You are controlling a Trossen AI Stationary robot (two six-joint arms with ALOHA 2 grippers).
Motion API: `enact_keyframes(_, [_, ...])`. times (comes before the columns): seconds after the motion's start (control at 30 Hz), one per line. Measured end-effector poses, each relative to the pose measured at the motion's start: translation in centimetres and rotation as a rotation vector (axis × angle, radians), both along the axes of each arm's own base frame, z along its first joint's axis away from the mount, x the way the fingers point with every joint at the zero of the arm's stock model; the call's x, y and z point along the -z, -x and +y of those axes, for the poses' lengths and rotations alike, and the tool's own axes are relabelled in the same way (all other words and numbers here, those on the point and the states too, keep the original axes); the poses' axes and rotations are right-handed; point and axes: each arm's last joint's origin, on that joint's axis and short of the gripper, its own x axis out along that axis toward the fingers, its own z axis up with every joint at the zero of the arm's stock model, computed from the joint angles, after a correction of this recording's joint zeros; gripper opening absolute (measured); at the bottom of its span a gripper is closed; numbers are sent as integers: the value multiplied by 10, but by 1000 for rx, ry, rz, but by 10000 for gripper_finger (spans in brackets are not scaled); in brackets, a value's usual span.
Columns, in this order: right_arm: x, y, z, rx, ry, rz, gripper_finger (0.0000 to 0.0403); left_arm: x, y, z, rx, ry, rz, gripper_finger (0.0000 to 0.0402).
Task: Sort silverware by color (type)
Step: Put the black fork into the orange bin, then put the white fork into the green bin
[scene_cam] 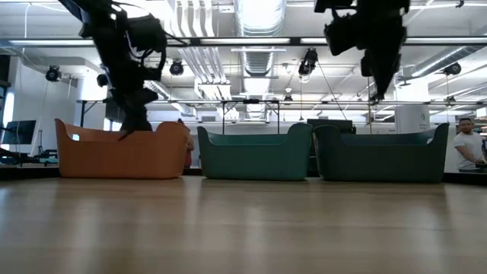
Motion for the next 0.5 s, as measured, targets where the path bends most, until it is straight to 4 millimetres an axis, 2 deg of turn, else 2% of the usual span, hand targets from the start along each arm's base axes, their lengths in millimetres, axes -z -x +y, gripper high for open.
enact_keyframes(0.13, [6, 1, 28, -81, -91, 29, 129, -22, -9, 3, 84, 9, -56, 99])
enact_keyframes(0.27, [18, 9, 65, -252, -89, 66, 124, -50, -17, 4, 190, 36, -145, 127])
enact_keyframes(0.5, [46, 25, 132, -542, -107, 4, 98, -87, -30, -5, 501, 266, -411, 141])
